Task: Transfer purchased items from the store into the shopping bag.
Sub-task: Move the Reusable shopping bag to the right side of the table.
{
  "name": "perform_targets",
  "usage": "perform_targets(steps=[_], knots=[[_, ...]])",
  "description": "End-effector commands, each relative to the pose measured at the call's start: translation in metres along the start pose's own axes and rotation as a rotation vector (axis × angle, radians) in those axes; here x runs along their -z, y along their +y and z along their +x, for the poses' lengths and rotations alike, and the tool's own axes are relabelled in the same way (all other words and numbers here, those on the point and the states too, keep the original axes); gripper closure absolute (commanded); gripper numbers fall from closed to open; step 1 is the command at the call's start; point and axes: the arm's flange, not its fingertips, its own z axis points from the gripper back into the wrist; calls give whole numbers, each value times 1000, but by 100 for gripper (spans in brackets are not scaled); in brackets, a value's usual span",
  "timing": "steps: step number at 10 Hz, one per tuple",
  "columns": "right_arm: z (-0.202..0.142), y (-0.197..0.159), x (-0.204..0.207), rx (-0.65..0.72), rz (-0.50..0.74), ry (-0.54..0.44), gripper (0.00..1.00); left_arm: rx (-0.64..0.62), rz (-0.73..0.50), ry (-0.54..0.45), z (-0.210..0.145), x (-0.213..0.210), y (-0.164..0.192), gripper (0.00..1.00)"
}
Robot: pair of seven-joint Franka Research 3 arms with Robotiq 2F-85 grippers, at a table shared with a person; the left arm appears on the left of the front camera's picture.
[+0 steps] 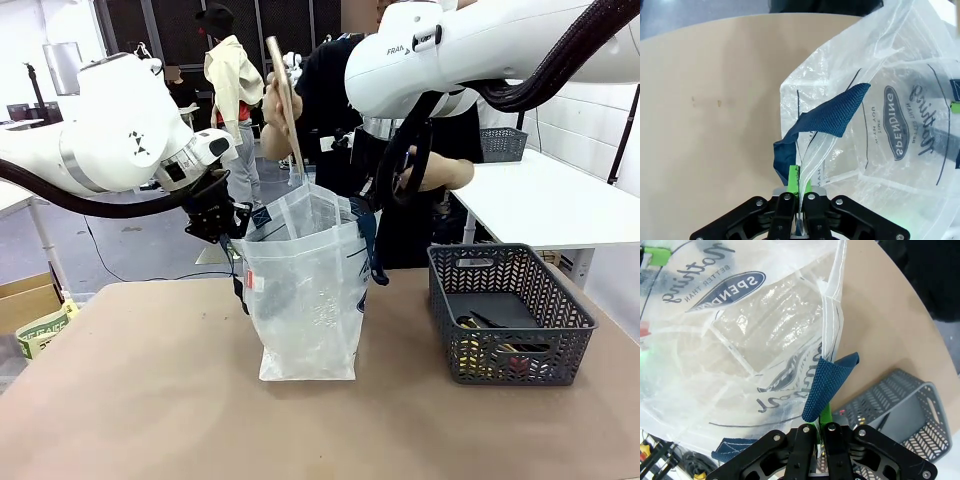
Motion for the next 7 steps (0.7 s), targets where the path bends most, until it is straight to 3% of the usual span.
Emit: perform_targets(steps=[1, 7], knots=[[0, 0, 1, 4, 1, 1, 100, 56, -38, -5, -6, -4, 7, 100], [0, 0, 1, 4, 1, 1, 100, 50, -27, -4, -5, -5, 9, 100]])
